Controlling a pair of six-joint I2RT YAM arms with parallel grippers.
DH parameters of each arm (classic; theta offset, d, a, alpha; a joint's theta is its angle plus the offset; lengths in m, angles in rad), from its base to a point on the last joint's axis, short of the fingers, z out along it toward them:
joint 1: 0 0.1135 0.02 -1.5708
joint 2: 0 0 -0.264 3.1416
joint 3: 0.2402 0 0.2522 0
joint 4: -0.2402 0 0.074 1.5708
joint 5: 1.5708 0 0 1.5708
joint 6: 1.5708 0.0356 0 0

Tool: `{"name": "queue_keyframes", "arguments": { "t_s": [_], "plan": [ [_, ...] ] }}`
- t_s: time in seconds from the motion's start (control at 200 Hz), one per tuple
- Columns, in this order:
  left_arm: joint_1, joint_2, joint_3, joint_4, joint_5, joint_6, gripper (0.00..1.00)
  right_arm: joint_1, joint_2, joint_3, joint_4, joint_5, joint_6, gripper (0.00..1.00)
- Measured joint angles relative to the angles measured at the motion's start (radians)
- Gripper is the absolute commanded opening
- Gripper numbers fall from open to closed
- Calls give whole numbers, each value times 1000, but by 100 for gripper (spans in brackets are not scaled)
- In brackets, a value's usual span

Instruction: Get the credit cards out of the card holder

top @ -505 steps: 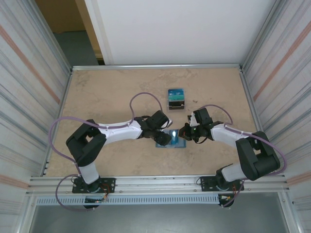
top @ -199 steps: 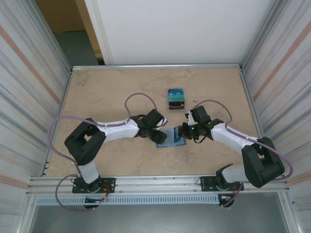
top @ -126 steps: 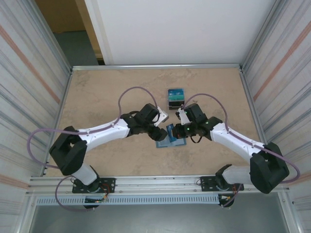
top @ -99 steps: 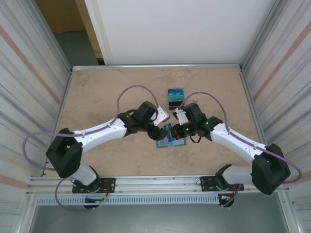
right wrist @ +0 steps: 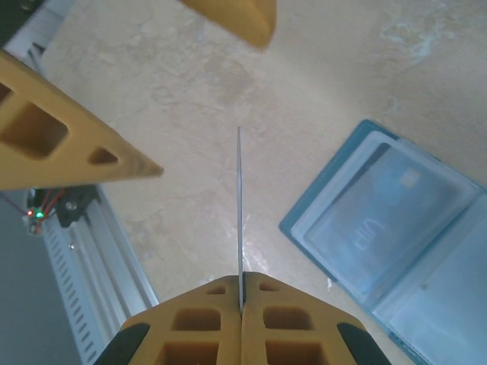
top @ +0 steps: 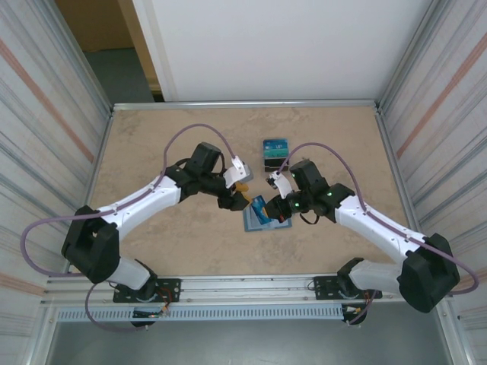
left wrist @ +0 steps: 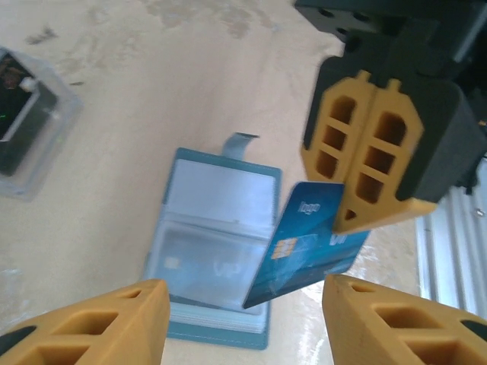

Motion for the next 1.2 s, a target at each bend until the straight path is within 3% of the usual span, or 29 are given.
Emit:
{"name": "queue_keyframes", "arguments": {
  "t_s": [0.195, 0.291, 0.441, 0.561, 0.631, 0.677, 0.757, 1.027, 1.203],
  "plan": [
    [-15, 23, 37, -81, 66, 69, 43, 1, -10, 15, -13, -48, -33, 0],
    [-31, 46, 64, -104, 81, 94, 31, 1, -10, 29, -18, -66, -40, 0],
    [-50, 67, 80, -133, 106, 113, 0, -1, -10, 38, -36, -81, -61, 0],
    [-52, 71, 85, -156, 130, 124, 0, -2, -10, 38, -47, -82, -82, 0],
    [-52, 71, 85, -153, 130, 121, 0, -7, -11, 38, -47, -80, -82, 19],
    [-52, 71, 85, -143, 134, 109, 0, -14, -18, 36, -44, -69, -73, 41],
    [-57, 60, 68, -89, 119, 71, 0, -46, -54, 11, 1, -55, -52, 53],
    [-57, -127, -128, 197, -28, -218, 0, -125, -386, -249, 267, 67, 188, 68],
    [-57, -215, -227, 426, -79, -481, 0, -125, -480, -353, 418, 94, 334, 72]
  ]
}}
